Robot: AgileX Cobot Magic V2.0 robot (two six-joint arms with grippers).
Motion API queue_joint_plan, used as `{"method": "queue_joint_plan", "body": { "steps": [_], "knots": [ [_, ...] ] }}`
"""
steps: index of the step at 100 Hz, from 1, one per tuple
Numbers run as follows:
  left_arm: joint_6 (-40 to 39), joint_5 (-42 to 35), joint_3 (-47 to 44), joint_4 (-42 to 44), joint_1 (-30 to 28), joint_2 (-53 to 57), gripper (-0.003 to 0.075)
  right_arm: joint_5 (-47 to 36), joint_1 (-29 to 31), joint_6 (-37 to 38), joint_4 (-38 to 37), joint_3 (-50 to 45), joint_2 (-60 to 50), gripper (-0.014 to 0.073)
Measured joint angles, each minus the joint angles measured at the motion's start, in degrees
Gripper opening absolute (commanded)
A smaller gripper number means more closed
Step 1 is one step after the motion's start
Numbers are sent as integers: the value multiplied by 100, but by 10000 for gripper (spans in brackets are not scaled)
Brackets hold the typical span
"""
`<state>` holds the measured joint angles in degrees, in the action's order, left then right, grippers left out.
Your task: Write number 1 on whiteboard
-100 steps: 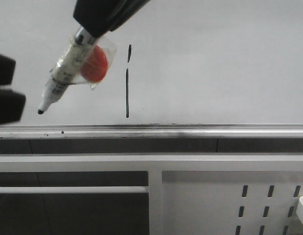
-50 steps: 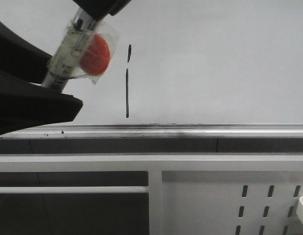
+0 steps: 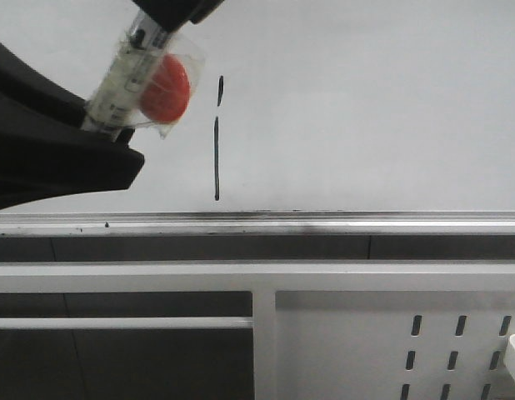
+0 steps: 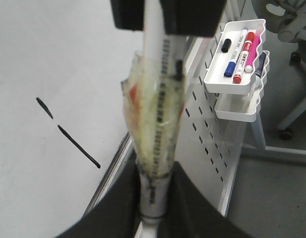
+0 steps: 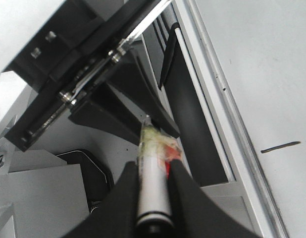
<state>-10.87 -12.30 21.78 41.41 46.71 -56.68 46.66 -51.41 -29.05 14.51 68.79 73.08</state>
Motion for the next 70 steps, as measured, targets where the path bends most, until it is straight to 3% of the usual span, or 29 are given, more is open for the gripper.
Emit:
{"method": "queue_joint_plan", "body": {
  "steps": [6, 21, 28, 41, 50, 55, 65, 70],
  "knots": [
    [0, 0, 0, -86, 0, 0, -20, 0, 0, 0, 0, 0, 0, 41],
    [22, -10, 0, -686, 0, 0, -20, -52, 0, 0, -81, 57, 0, 410],
    [22, -10, 0, -1052, 0, 0, -20, -29, 0, 0, -198, 78, 0, 465],
    [11, -28, -13, -1799, 0, 0, -20, 61, 0, 131, -507, 78, -201, 433],
    [11, -294, -193, -2372, 0, 0, -20, 271, 0, 349, -666, 78, -416, 355],
    [11, -603, -342, -2743, -13, 0, -20, 414, 0, 486, -700, 78, -527, 253],
    [99, -1479, -768, -3562, -142, 0, -20, 740, 0, 718, -740, 78, -725, -78],
    [261, -2013, -1010, -4105, -238, 0, -20, 927, 0, 791, -782, 78, -842, -59]
  ]
}}
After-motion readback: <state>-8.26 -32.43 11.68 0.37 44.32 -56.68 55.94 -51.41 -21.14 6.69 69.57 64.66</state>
